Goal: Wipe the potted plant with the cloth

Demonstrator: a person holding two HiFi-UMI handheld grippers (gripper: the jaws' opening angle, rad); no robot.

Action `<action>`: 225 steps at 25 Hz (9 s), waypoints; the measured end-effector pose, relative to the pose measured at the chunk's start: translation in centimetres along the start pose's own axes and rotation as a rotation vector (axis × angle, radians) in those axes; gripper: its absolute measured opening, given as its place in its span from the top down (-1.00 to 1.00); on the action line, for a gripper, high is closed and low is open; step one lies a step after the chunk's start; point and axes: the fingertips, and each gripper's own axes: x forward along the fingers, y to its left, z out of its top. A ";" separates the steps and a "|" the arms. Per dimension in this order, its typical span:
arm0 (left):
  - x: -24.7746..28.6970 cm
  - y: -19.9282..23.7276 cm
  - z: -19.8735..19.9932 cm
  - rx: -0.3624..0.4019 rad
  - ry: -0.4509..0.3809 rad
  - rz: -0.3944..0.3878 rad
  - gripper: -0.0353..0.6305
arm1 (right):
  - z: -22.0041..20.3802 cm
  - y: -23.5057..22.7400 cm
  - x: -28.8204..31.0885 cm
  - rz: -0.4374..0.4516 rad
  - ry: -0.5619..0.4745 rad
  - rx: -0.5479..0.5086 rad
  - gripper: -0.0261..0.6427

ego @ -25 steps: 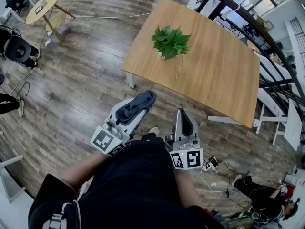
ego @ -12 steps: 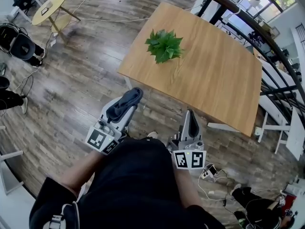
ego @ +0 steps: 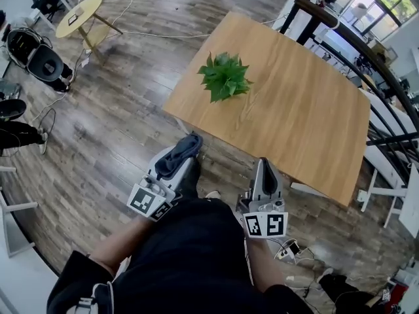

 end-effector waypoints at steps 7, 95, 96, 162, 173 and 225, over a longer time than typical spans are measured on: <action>3.6 4.8 -0.4 -0.012 0.009 0.021 0.36 | -0.5 -0.5 4.5 0.010 -0.012 -0.005 0.86; 27.5 18.0 -25.8 0.016 0.653 -0.417 0.36 | -28.3 -14.1 24.7 -0.081 0.621 -0.140 0.07; 27.3 17.6 -25.8 0.013 0.655 -0.421 0.36 | -28.4 -14.1 24.7 -0.079 0.621 -0.137 0.07; 29.2 19.6 -24.6 0.019 0.628 -0.243 0.36 | -27.3 -14.4 26.4 0.298 0.656 -0.320 0.01; 28.2 17.3 -25.2 0.008 0.646 -0.287 0.36 | -27.3 -14.6 26.8 0.207 0.626 -0.270 0.02; 28.2 19.4 -24.5 0.065 0.658 -0.270 0.36 | -28.5 -14.0 25.3 0.252 0.708 -0.306 0.02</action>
